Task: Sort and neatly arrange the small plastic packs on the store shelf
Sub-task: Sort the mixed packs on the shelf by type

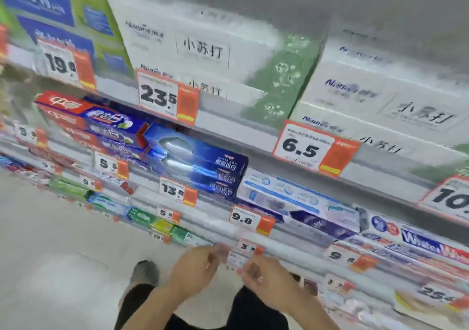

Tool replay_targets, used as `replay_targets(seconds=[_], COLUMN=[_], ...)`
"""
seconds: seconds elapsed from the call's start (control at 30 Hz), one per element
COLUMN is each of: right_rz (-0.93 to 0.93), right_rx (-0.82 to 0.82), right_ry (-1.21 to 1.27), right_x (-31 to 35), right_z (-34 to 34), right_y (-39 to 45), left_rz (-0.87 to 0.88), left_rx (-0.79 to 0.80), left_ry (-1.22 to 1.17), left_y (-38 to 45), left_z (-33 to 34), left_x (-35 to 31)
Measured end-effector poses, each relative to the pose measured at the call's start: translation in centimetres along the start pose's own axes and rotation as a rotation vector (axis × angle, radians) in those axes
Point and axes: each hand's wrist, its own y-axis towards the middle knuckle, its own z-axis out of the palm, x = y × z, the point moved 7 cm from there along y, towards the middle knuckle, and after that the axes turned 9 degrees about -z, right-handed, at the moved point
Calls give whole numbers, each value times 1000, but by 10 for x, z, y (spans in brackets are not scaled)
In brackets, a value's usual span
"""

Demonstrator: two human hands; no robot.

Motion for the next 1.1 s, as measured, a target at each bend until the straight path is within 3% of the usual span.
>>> replay_targets(seconds=[0.13,0.37,0.5,0.67,0.83,1.1], right_rz=[27,-102,-131,-76,-150,-196], right_rx=[-85,-412,-633,-650,-721,-960], right_ry=[-29,-37,-22,105,24,-200], right_x=[-37,-122,-150,-160,-155,-166], right_z=[45,97,124,162,143,56], right_y=[48,109,97,60,49,71], left_rz=[34,324,425,453,470,483], left_rx=[-75,-411,-574,-583,-690,-796], left_ry=[40,91,70,10,21,301], left_y=[64,149,160,138,135,182], left_z=[26,70,89,94,79,81], left_x=[53,96,104,105,83,58])
